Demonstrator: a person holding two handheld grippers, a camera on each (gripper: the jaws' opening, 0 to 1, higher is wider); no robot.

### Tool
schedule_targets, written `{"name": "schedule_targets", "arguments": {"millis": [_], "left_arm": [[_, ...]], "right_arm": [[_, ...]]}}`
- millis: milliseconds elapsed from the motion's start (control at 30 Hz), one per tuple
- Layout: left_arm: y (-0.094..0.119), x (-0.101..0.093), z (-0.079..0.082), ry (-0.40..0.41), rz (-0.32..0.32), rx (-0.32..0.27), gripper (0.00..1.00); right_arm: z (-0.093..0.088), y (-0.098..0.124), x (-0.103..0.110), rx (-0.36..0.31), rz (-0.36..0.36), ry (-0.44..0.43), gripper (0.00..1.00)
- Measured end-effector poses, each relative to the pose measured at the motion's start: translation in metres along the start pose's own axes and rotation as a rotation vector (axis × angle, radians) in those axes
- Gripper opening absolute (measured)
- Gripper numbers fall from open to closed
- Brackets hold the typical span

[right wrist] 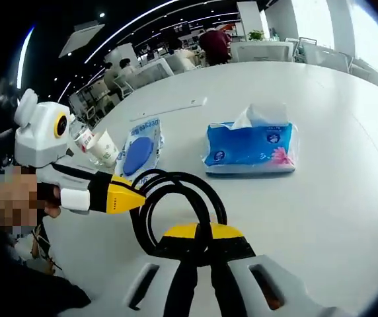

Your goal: Arrange the tabletop items into an orderly group along one side of the table until the central work area is clear of visible clutter.

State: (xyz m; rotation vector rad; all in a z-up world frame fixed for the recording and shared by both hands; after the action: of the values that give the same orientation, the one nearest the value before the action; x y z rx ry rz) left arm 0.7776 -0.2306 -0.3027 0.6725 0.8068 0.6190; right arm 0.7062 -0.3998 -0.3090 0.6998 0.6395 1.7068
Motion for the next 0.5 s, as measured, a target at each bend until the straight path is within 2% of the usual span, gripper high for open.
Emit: {"name": "schedule_targets", "arguments": {"millis": [267,500], "left_arm": [[-0.010,0.003,-0.004,-0.030,0.016,0.028,0.02],[-0.015,0.007,-0.002,-0.049,0.020,0.026,0.02]], "right_arm": [[-0.012,-0.010,0.000,0.020,-0.002,-0.003,0.00],[-0.013,-0.014,-0.001,0.025,-0.003,-0.003,0.01]]}}
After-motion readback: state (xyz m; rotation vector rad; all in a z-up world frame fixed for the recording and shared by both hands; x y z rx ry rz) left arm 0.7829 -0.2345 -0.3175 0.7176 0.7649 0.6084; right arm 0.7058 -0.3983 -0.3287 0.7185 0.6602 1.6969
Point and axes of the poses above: the point that each gripper's makers call its tool centre point, and the gripper's own axes: y roughly backward along the fingers, x roughly to its left, z roughly out of its top, the point moved 10 cm from there along y, roughly backward along the fingers, and after that the axes turned 11 degrees about y, right-handed, at the moved point
